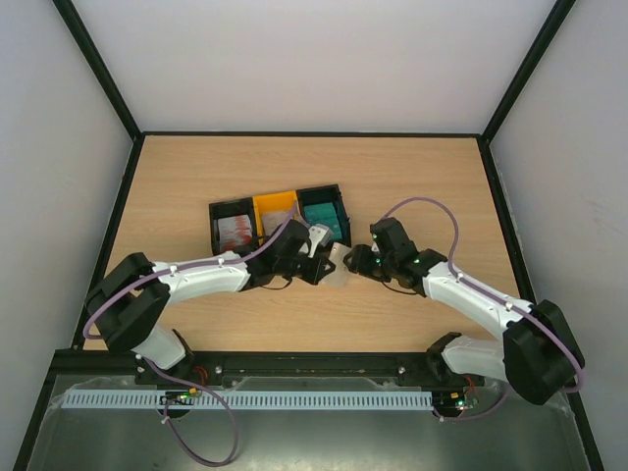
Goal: Put the credit cards into the card holder
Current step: Open the card holder.
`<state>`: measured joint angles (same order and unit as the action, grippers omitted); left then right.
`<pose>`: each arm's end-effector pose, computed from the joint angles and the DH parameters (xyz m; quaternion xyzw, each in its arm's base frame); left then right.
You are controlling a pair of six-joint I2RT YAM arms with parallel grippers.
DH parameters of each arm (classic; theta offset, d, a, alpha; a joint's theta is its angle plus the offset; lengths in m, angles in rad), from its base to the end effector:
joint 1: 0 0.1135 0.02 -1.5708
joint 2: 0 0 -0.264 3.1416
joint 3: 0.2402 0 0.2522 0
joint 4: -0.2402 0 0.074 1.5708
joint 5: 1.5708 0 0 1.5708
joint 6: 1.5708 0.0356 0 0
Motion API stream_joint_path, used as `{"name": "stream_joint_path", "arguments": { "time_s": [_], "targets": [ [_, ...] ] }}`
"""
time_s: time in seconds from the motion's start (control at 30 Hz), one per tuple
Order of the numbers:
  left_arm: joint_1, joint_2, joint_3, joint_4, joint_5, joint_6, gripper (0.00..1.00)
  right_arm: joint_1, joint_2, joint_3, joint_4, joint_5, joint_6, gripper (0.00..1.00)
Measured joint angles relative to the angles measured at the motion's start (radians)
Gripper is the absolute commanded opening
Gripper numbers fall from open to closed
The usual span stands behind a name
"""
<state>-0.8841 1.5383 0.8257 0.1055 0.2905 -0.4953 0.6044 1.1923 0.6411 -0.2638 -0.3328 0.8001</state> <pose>0.1980 -0.2576 0.2009 0.2352 0.8473 -0.3907 0.2721 0.1879 0.1439 0.2033 0.0287 0.9182 0.3526 0.1783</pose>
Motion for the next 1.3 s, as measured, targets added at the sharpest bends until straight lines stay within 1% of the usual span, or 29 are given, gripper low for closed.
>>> {"name": "stream_joint_path", "arguments": {
  "time_s": [0.17, 0.23, 0.37, 0.53, 0.7, 0.8, 0.9, 0.97, 1.13, 1.23, 1.3],
  "targets": [
    [0.000, 0.000, 0.000, 0.000, -0.004, -0.003, 0.02, 0.000, -0.002, -0.011, -0.001, -0.013, 0.000, 0.54],
    [0.000, 0.000, 0.000, 0.000, -0.005, -0.003, 0.02, 0.000, -0.009, -0.017, 0.002, -0.035, 0.001, 0.55],
    [0.000, 0.000, 0.000, 0.000, -0.007, -0.003, 0.02, 0.000, -0.016, -0.021, 0.008, -0.073, 0.004, 0.54],
    [0.000, 0.000, 0.000, -0.001, -0.013, -0.002, 0.02, 0.000, 0.005, -0.022, 0.005, -0.074, 0.002, 0.50],
    [0.000, -0.002, 0.000, -0.017, -0.027, -0.003, 0.02, 0.005, 0.018, -0.021, -0.032, -0.018, -0.005, 0.46],
    [0.000, -0.006, -0.001, -0.023, -0.032, -0.003, 0.02, 0.014, 0.021, -0.014, -0.093, 0.066, -0.008, 0.43],
    [0.008, -0.030, -0.001, -0.022, -0.037, -0.003, 0.02, 0.010, 0.032, -0.014, -0.161, 0.145, -0.008, 0.43],
    [0.011, -0.044, -0.001, -0.022, -0.040, -0.002, 0.02, 0.009, 0.029, -0.014, -0.174, 0.160, -0.008, 0.46],
    [0.015, -0.052, -0.001, -0.022, -0.046, -0.002, 0.03, 0.009, -0.045, -0.014, -0.129, 0.100, -0.007, 0.54],
    [0.017, -0.052, -0.001, -0.022, -0.045, -0.002, 0.02, 0.009, -0.108, -0.018, -0.058, 0.042, -0.002, 0.55],
    [0.017, -0.052, -0.001, -0.022, -0.044, -0.002, 0.03, 0.009, -0.129, -0.019, -0.017, 0.008, 0.004, 0.54]
  ]
}}
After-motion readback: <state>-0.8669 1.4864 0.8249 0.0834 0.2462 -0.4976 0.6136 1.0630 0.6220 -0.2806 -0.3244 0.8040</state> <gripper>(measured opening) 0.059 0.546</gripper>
